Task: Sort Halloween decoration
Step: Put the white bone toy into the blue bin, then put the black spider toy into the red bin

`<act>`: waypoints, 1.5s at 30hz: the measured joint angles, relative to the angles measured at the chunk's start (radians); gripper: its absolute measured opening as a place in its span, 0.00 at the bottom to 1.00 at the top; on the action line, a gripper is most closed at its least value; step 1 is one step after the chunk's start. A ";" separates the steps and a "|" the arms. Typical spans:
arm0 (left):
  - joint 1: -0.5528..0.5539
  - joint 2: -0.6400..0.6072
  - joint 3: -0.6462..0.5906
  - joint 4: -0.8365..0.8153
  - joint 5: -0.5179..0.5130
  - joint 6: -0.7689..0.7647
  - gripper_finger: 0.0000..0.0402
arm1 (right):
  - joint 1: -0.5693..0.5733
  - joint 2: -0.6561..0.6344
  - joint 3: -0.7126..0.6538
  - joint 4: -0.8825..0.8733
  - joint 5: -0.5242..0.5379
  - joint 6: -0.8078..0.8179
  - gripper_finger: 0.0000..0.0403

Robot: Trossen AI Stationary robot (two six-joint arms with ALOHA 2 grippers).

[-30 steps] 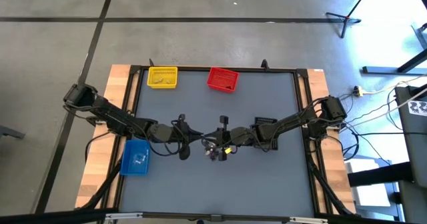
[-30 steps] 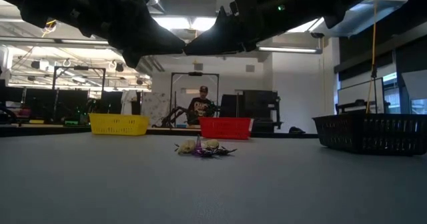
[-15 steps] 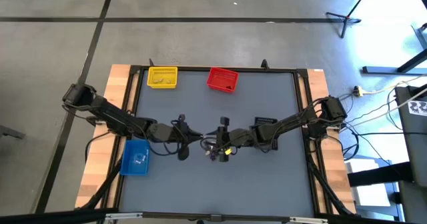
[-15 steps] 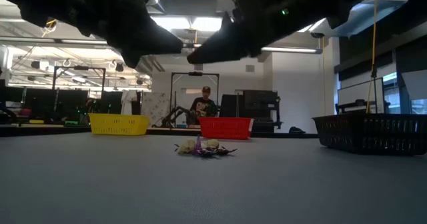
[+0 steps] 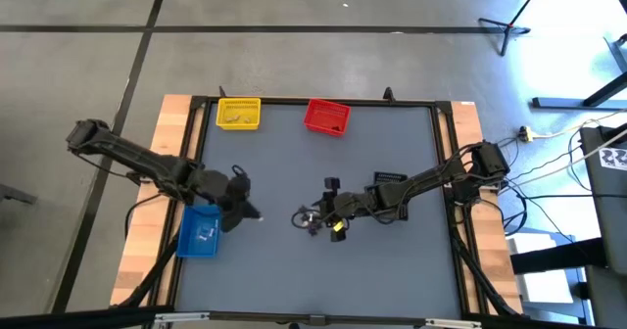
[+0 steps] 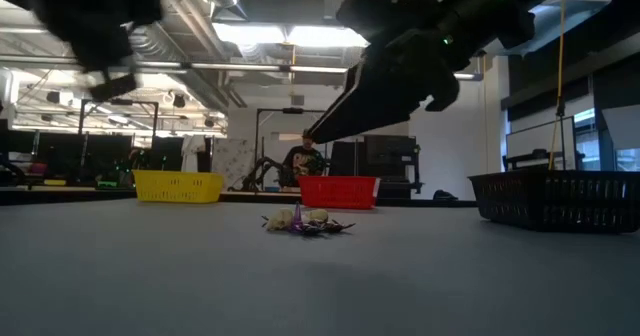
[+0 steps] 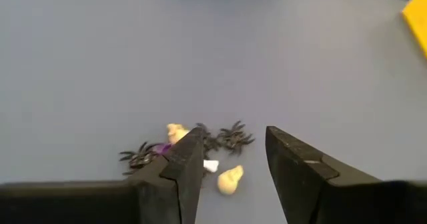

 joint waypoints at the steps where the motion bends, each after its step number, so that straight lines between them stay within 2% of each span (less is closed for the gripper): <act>1: 0.000 -0.025 0.000 -0.066 0.051 -0.055 0.02 | 0.000 0.000 0.000 -0.001 -0.009 0.000 0.39; 10: 0.000 -0.146 0.000 -0.541 0.485 -0.536 0.02 | 0.000 0.000 0.000 -0.003 -0.034 0.000 0.39; 14: 0.000 -0.155 0.000 -0.676 0.586 -0.645 0.02 | 0.000 0.000 0.000 -0.003 -0.034 0.000 0.39; 17: 0.000 -0.155 0.000 -0.735 0.586 -0.668 0.02 | 0.000 0.000 0.000 -0.004 -0.034 0.000 0.39; 24: 0.000 -0.152 -0.004 -0.743 0.557 -0.697 0.04 | 0.000 0.000 0.000 -0.010 -0.035 0.056 0.39; 38: 0.000 -0.152 -0.015 -0.732 0.497 -0.768 0.25 | 0.001 0.000 0.000 -0.018 -0.105 0.084 0.39; 45: 0.000 -0.151 -0.021 -0.728 0.497 -0.768 0.28 | 0.001 0.000 0.000 -0.072 -0.131 0.086 0.39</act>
